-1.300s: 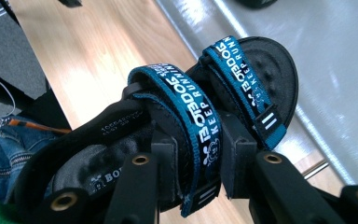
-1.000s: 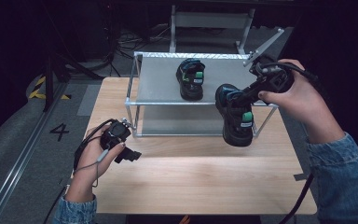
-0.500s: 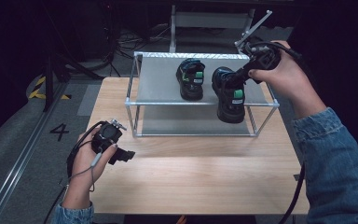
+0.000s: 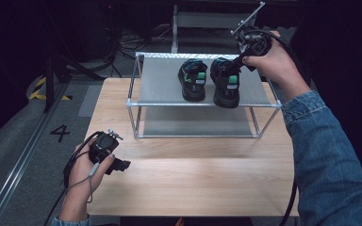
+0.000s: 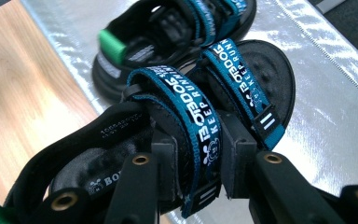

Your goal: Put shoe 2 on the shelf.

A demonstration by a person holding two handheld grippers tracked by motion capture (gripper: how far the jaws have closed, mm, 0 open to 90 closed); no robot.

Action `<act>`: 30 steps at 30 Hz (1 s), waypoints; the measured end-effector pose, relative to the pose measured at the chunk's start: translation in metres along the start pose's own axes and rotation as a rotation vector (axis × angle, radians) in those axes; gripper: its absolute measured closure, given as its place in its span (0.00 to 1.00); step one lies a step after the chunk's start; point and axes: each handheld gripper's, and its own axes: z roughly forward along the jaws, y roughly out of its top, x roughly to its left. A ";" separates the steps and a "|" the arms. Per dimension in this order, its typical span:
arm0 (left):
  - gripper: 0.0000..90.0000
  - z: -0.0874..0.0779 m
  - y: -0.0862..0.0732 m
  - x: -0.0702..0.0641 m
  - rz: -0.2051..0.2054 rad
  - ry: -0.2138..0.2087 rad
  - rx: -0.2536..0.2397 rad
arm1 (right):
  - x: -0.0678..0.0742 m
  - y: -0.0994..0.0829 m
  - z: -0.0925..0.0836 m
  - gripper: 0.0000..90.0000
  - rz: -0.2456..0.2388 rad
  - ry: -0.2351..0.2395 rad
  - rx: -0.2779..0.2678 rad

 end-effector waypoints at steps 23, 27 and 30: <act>0.20 0.004 -0.014 -0.002 -0.015 -0.023 0.021 | -0.037 0.021 0.048 0.79 0.033 -0.017 0.037; 0.20 0.005 -0.015 -0.001 -0.007 -0.028 0.030 | -0.040 0.024 0.058 0.79 0.034 -0.019 0.048; 0.20 0.006 -0.014 0.000 -0.005 -0.022 0.028 | -0.041 0.024 0.061 0.79 0.041 -0.017 0.052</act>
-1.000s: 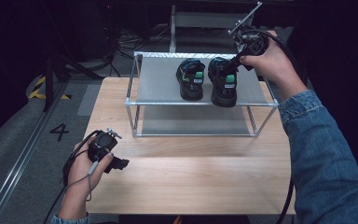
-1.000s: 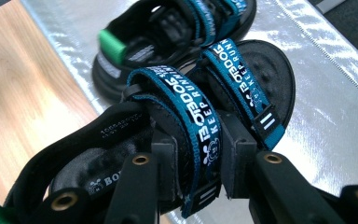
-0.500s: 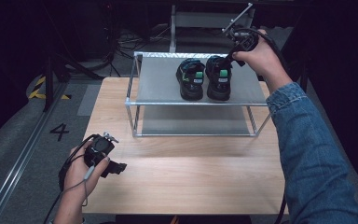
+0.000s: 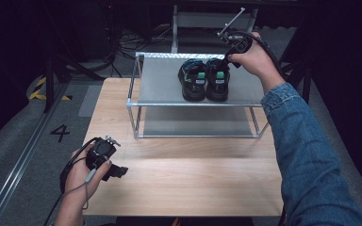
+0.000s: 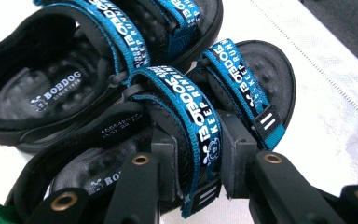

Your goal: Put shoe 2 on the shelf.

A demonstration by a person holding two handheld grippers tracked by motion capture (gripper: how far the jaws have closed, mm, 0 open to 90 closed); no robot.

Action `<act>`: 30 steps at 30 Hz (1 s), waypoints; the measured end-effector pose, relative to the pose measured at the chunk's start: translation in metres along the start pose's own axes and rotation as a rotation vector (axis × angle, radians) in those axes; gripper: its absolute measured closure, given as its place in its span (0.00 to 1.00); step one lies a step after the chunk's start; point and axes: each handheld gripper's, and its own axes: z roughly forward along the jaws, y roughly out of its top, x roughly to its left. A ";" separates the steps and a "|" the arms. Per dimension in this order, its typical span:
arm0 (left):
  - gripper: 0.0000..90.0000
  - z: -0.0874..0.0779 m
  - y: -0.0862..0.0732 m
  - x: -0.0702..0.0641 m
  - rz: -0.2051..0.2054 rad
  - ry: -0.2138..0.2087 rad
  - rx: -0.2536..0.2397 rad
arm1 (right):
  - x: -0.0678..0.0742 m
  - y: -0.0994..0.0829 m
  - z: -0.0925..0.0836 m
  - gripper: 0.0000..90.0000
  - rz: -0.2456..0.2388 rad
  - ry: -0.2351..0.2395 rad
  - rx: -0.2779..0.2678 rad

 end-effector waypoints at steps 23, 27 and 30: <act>0.20 0.009 0.025 -0.005 0.037 -0.033 0.017 | 0.007 -0.019 -0.031 0.61 -0.032 -0.005 -0.167; 0.20 0.010 0.031 -0.006 0.051 -0.033 0.015 | 0.016 -0.032 -0.050 0.61 -0.038 -0.021 -0.173; 0.20 0.009 0.037 -0.005 0.047 -0.037 0.009 | 0.021 -0.044 -0.061 0.61 -0.028 -0.015 -0.190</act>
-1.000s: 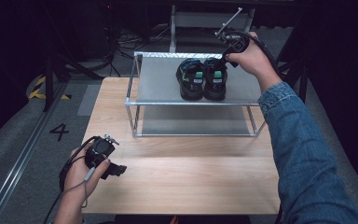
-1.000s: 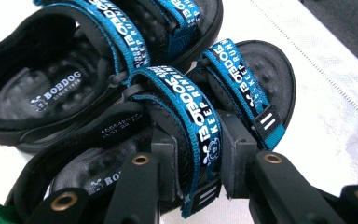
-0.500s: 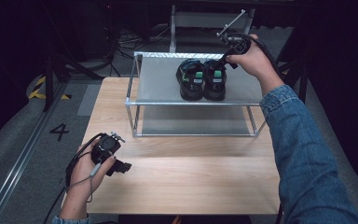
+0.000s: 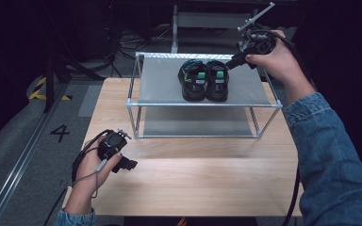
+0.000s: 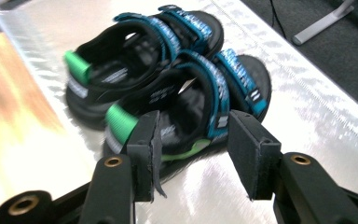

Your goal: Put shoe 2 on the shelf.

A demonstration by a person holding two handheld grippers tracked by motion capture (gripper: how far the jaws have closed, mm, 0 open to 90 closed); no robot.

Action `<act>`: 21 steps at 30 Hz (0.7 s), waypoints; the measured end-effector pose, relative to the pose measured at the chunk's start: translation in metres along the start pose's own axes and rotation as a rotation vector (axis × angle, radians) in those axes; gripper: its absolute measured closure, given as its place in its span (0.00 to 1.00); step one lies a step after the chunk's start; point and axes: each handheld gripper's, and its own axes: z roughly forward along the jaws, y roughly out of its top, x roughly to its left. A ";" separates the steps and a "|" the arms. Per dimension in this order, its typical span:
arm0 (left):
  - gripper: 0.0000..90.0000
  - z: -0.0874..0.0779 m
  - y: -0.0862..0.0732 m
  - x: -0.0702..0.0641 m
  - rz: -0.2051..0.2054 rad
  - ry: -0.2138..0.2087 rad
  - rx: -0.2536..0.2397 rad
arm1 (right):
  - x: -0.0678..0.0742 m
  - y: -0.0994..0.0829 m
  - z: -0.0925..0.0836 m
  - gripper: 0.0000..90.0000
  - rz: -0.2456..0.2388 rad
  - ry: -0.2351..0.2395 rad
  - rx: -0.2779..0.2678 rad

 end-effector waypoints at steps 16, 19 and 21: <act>0.19 -0.014 0.023 0.018 -0.007 -0.016 -0.052 | 0.030 -0.060 -0.054 0.59 0.026 -0.046 -0.024; 0.19 -0.013 0.025 0.020 -0.014 -0.024 -0.036 | 0.034 -0.072 -0.062 0.59 0.032 -0.043 -0.019; 0.19 -0.013 0.025 0.020 -0.010 -0.030 -0.035 | 0.036 -0.076 -0.063 0.58 0.036 -0.044 -0.017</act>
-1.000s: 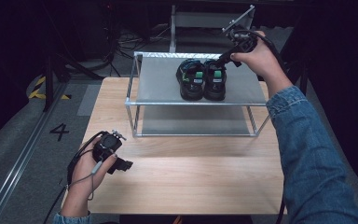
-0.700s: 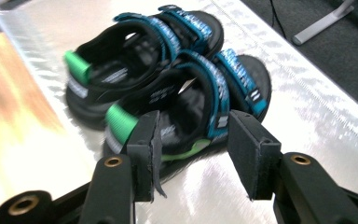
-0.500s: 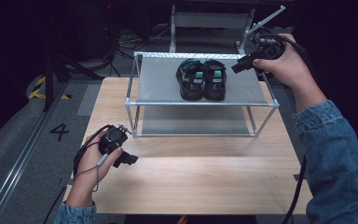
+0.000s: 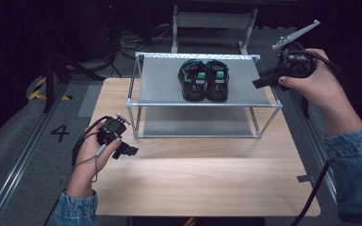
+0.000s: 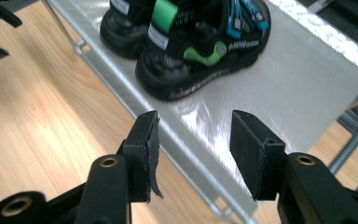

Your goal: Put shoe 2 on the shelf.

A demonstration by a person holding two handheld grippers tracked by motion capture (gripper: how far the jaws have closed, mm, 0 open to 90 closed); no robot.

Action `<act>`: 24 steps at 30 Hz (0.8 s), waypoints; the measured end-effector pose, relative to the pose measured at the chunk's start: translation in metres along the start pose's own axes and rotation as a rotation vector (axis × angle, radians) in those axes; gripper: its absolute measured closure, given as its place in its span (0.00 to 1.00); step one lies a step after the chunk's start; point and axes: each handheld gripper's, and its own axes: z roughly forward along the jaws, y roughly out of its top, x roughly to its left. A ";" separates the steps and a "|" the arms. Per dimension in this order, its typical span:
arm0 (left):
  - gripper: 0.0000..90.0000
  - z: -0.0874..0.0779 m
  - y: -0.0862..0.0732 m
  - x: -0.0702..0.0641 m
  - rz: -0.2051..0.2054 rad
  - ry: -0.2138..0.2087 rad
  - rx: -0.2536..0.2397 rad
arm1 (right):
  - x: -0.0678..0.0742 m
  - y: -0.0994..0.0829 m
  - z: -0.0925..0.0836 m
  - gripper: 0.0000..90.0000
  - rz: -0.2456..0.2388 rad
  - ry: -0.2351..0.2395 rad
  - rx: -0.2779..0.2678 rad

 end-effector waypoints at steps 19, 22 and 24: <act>0.19 0.001 -0.001 0.004 -0.004 0.011 0.032 | 0.014 -0.097 0.007 0.55 0.069 -0.003 0.051; 0.19 0.002 -0.001 0.003 -0.001 0.009 0.038 | 0.015 -0.113 0.015 0.55 0.087 -0.001 0.055; 0.19 0.004 -0.002 0.002 -0.009 -0.009 0.045 | 0.017 -0.123 0.021 0.55 0.101 0.004 0.060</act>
